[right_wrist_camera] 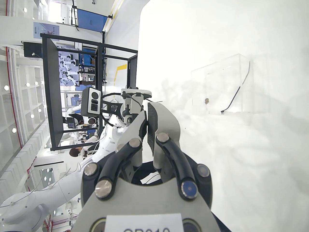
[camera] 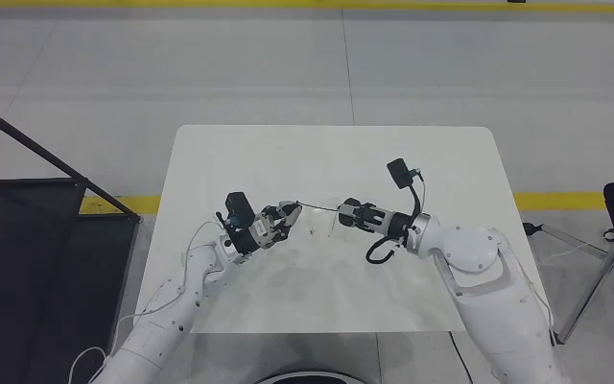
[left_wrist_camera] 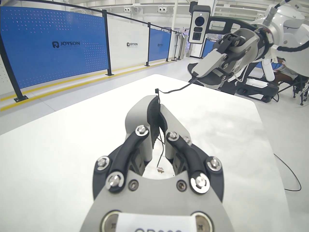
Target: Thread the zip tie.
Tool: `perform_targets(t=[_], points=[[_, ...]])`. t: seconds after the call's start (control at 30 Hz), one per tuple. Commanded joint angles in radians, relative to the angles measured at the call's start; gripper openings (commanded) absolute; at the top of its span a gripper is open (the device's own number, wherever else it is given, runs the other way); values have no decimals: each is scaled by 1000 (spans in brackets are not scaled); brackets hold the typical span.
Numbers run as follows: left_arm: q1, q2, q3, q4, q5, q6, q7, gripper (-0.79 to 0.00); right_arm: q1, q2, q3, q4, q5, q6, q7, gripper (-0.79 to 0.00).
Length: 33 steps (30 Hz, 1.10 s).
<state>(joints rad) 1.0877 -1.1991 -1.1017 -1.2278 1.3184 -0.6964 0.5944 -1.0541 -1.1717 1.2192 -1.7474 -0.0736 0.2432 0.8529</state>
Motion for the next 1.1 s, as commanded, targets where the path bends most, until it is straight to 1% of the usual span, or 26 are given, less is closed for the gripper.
perform_targets(t=[0.0,1.07], points=[[0,0,0,0,0,0,0,-785,1,1,-1,0,1,2,0,-785],[0,-2,-3,5,13,-5,7,-785,22,7,-24,13,21,29,-8,-785]])
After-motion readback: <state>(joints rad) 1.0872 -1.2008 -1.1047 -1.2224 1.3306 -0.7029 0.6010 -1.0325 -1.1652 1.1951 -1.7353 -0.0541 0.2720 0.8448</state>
